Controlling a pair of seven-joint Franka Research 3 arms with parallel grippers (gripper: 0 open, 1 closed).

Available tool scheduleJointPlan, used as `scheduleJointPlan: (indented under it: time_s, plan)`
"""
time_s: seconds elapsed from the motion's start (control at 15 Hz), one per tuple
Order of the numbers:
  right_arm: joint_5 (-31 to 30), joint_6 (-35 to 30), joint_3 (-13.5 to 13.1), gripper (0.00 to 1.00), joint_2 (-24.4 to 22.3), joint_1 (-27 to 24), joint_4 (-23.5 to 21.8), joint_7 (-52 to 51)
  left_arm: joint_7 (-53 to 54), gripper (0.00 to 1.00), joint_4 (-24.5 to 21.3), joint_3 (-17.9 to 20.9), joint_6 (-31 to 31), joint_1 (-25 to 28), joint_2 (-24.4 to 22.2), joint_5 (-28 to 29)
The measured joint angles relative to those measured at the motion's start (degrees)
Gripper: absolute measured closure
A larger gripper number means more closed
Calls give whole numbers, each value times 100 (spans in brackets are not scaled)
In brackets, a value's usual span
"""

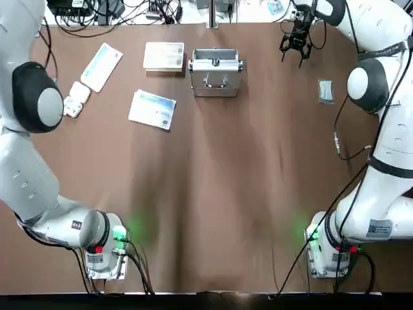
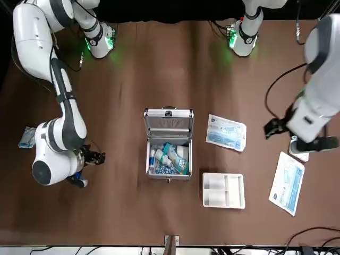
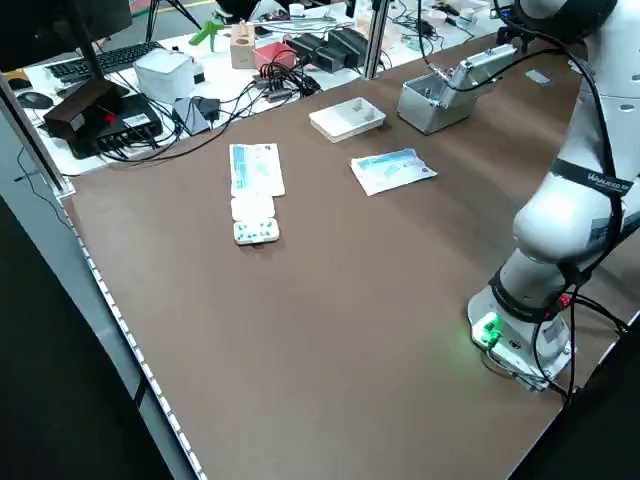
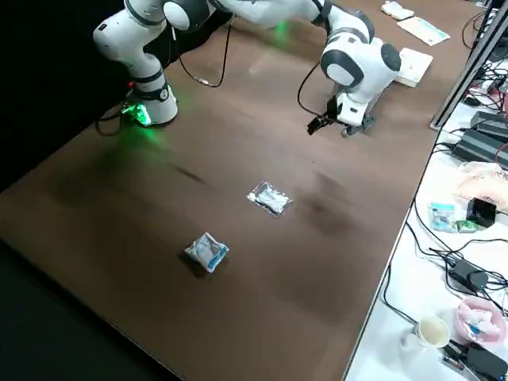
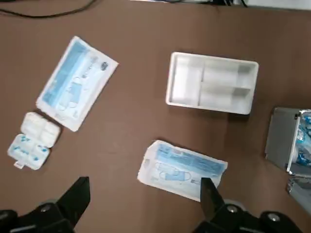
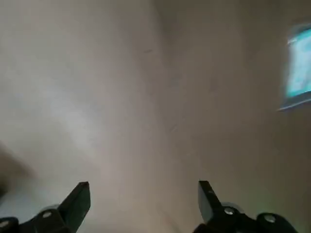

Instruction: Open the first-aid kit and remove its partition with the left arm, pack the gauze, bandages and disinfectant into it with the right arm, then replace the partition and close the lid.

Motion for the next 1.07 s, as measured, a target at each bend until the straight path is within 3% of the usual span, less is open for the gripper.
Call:
scheduleJointPlan:
  time_s: [0.33,0.6,0.87,1.0,1.07]
  plan:
    - [-1549,38,-166,3,118,-18,-123,22,31,0,-32,-3,-281,93,-178,22]
    - [-2276,647,-304,4,287,-190,-308,22,529,0,-37,2,-312,171,-192,35]
    - [-2468,890,-477,10,555,-228,-522,20,1060,0,-37,-4,-368,578,-311,-16]
    - [-2489,891,-476,25,654,-223,-567,22,1198,0,-45,-3,-402,758,-370,-96]
    - [-2507,891,-484,28,672,-222,-588,22,1219,0,-55,-4,-405,794,-385,-109]
